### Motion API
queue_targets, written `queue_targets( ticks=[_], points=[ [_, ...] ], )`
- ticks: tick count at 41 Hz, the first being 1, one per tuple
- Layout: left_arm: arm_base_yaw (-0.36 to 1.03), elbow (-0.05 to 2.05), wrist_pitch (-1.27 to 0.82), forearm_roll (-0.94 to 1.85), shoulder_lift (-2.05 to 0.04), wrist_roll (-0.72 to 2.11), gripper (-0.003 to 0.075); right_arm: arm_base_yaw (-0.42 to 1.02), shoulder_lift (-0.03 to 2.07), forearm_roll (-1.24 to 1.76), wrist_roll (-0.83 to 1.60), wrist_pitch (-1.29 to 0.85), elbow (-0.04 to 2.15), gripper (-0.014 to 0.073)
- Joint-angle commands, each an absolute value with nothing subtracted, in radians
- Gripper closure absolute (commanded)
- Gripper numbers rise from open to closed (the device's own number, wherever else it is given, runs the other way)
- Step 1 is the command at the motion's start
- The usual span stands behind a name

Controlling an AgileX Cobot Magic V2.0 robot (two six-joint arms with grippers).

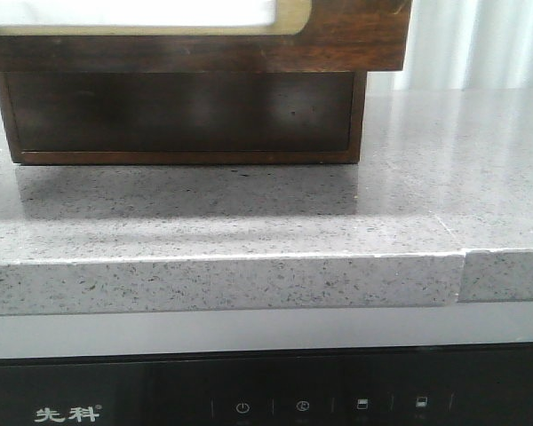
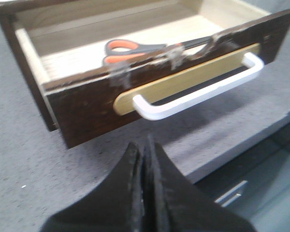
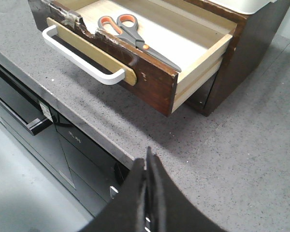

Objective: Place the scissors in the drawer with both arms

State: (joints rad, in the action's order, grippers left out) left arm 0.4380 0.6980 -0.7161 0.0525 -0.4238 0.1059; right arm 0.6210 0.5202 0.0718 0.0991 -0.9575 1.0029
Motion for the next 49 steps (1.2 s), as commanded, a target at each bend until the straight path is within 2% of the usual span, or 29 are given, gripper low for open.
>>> queue_targets(
  ticks=[1,10,20,28,49],
  points=[
    [0.373,0.614,-0.54,0.029,-0.368,0.1,0.0741,0.616,0.528,0.079,0.101,-0.878,1.026,0.0715],
    [0.194,0.316,-0.294,0.071,-0.165,0.1,0.0741,0.616,0.528,0.079,0.101,-0.878,1.026,0.0715],
    [0.04,0.08,-0.163,0.113,0.002,0.1,0.0741,0.616,0.528,0.079,0.101,-0.878,1.026,0.0715],
    [0.02,-0.031,0.0,0.116,0.023,0.1,0.0741,0.616,0.528,0.079,0.101,-0.879,1.026,0.0715],
    [0.02,-0.028,-0.026,0.083,0.023,0.051,0.0741,0.616,0.528,0.079,0.101,-0.88,1.026,0.0715]
  ],
)
